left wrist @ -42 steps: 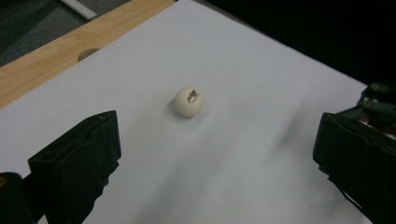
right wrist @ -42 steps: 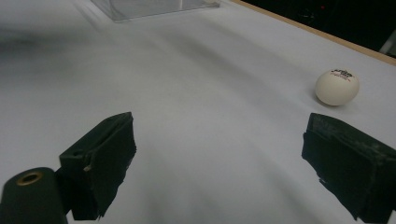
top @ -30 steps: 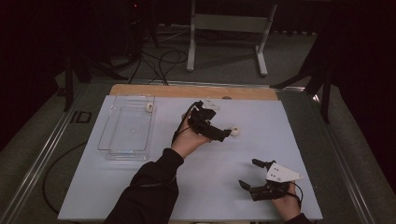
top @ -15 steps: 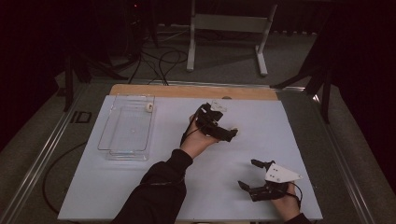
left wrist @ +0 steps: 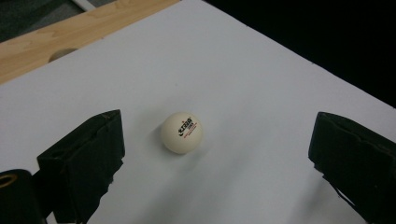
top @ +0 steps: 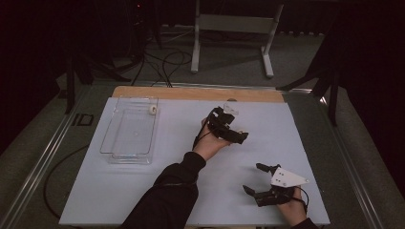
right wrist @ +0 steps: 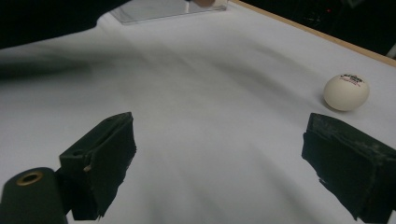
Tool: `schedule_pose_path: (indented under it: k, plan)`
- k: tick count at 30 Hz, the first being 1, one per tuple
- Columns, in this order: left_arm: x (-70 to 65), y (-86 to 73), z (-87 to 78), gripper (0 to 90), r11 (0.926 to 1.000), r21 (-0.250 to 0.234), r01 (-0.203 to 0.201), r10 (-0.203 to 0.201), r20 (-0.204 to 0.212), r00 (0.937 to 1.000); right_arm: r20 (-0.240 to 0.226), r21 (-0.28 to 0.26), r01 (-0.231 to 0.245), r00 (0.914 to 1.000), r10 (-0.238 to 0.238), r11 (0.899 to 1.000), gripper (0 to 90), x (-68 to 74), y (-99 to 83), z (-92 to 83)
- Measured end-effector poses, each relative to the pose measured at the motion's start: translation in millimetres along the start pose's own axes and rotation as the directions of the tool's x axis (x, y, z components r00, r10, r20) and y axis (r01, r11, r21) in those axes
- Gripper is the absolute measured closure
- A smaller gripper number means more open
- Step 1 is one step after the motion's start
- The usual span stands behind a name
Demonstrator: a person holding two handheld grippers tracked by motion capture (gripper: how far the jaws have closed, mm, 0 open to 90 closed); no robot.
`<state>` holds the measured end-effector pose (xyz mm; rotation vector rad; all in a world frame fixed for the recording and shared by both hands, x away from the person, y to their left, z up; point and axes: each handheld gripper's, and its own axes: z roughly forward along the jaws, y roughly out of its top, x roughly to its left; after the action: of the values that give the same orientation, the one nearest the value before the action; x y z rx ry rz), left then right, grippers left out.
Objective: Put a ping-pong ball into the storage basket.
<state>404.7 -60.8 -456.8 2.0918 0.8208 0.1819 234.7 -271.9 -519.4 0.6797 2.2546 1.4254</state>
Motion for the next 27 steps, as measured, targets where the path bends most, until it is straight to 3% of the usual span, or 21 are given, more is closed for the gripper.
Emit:
schedule_pose_path:
  k: [10, 17, 27]
  plan:
    - [6.0, -5.3, 20.3, 5.9, 0.9999, 0.015, 0.004, -0.004, -0.023, 0.9997, 0.002, -0.004, -0.008, 1.0, 0.008, 1.0, 9.5, -0.5, -0.3, -1.3]
    - [9.5, -9.7, 34.2, 6.8, 0.9993, 0.038, 0.003, -0.003, -0.001, 1.0, -0.002, -0.004, -0.014, 0.9999, 0.014, 1.0, 9.5, -0.3, -0.6, -1.5]
    - [8.0, -10.9, 45.9, 11.0, 0.9971, 0.073, -0.02, 0.021, -0.01, 0.9997, -0.005, -0.006, -0.017, 0.9998, 0.017, 1.0, 9.5, -0.6, -0.7, -2.0]
